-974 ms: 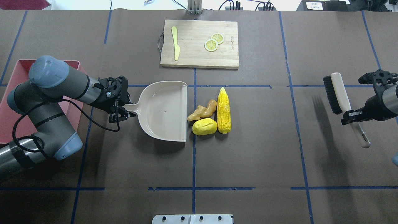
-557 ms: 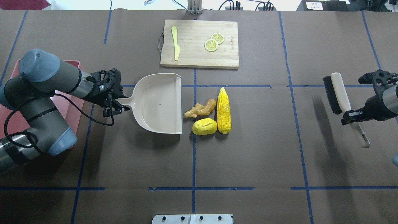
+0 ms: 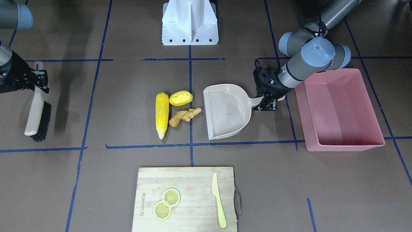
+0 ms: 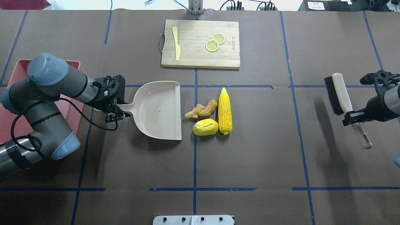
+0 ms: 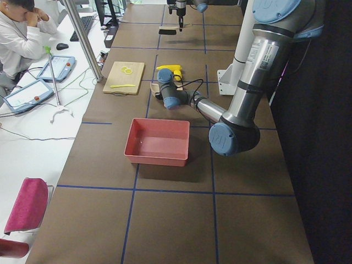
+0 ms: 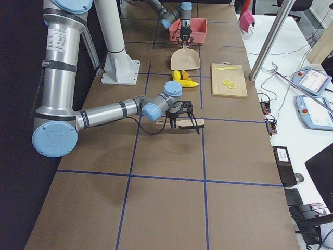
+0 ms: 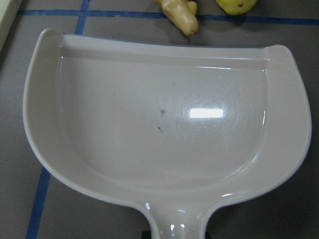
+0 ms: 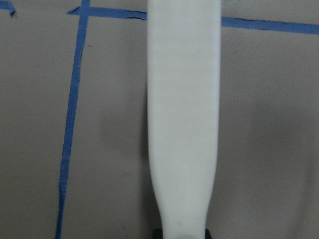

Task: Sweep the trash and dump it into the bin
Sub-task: 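Move the brush with the right gripper toward the corn and mango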

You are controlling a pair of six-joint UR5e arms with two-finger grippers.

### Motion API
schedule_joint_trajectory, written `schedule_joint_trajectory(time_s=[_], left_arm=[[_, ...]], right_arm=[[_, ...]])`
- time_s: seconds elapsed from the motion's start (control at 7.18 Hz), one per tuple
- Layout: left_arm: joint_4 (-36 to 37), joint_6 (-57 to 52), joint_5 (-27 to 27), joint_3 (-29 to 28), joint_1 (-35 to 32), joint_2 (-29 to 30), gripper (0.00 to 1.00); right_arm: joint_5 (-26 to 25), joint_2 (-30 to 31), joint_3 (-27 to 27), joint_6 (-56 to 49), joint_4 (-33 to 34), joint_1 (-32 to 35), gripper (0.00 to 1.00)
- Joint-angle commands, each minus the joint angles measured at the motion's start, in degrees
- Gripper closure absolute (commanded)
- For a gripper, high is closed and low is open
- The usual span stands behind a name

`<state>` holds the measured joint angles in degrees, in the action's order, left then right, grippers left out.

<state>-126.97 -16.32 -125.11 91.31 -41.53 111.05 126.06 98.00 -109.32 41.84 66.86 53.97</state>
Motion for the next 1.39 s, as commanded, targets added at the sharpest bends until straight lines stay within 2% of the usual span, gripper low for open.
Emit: schedule_joint_trajectory(time_s=[0.0,0.14,0.42,0.56,0.97,1.25], left_arm=[[3.91,0.07,-0.14,0.01,0.39,2.41,1.00],[4.01,0.33,-0.14,0.01,0.57,2.51,1.00],[4.01,0.42,-0.22,0.01,1.71,2.77,1.00],[4.10,0.42,-0.31,-0.08,2.23,2.95,1.00],[4.10,0.59,-0.40,-0.08,2.77,2.95,1.00],[4.10,0.59,-0.40,0.01,2.68,2.95,1.00]], right_arm=[[0.33,-0.09,-0.02,0.35,-0.06,0.00,1.00],[0.85,-0.61,-0.28,5.14,-0.24,-1.05,1.00],[-0.54,-4.54,-1.59,16.55,-0.41,-7.53,1.00],[-3.07,-6.48,-2.03,20.53,-0.33,-10.87,1.00],[-4.41,-11.93,-2.04,27.04,-0.06,-15.63,1.00],[-8.44,-16.50,-1.08,33.02,0.20,-22.99,1.00]])
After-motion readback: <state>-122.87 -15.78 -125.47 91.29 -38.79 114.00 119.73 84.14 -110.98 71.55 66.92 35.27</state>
